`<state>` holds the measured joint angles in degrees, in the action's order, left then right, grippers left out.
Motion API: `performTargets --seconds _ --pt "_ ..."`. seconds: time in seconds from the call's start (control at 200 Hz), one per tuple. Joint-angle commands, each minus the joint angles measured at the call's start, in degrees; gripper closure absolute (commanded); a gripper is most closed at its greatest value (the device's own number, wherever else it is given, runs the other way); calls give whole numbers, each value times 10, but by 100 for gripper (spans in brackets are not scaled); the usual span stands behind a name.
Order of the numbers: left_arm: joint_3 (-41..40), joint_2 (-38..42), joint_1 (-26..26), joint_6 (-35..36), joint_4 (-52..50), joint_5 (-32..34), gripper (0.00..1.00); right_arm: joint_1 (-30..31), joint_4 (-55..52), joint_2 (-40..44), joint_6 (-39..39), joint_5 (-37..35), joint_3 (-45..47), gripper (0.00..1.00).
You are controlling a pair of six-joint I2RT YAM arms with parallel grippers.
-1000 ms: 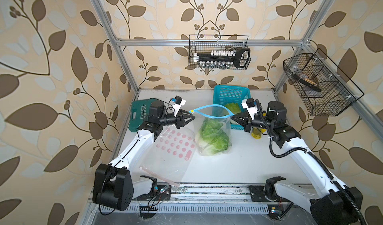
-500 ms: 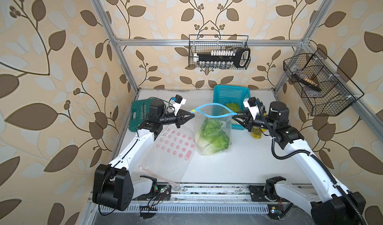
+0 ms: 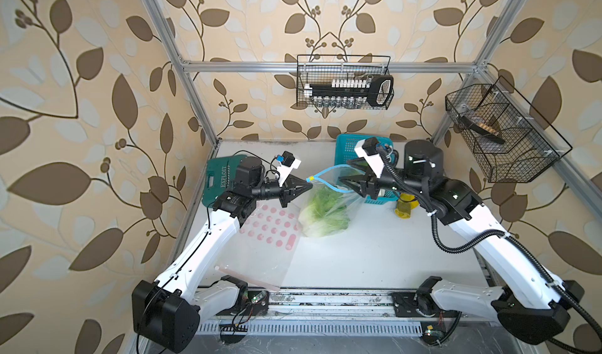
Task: Put the chinese cabbages into a zipper bag and zip it
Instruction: Zip the zipper on the zipper food storage bag.
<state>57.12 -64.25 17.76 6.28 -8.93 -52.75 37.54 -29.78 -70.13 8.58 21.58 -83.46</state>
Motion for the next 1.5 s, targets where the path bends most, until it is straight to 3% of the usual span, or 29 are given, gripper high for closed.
performTargets --seconds 0.0,0.425,0.63,0.865,1.29,1.494 --pt "25 5 16 25 -8 19 100 43 -82 -48 52 -66 -49 40" --pt "12 20 34 48 -34 39 100 60 -165 -163 45 -50 -151 37" --pt "-1 39 34 57 -35 31 100 64 -222 -210 35 -7 -217 40" --pt "0 36 35 68 -49 25 100 69 -215 -234 40 17 -233 41" --pt "4 36 34 69 -44 47 100 50 -216 -245 42 36 -241 84" --pt "-22 53 34 27 5 71 100 40 -201 -249 30 39 -237 89"
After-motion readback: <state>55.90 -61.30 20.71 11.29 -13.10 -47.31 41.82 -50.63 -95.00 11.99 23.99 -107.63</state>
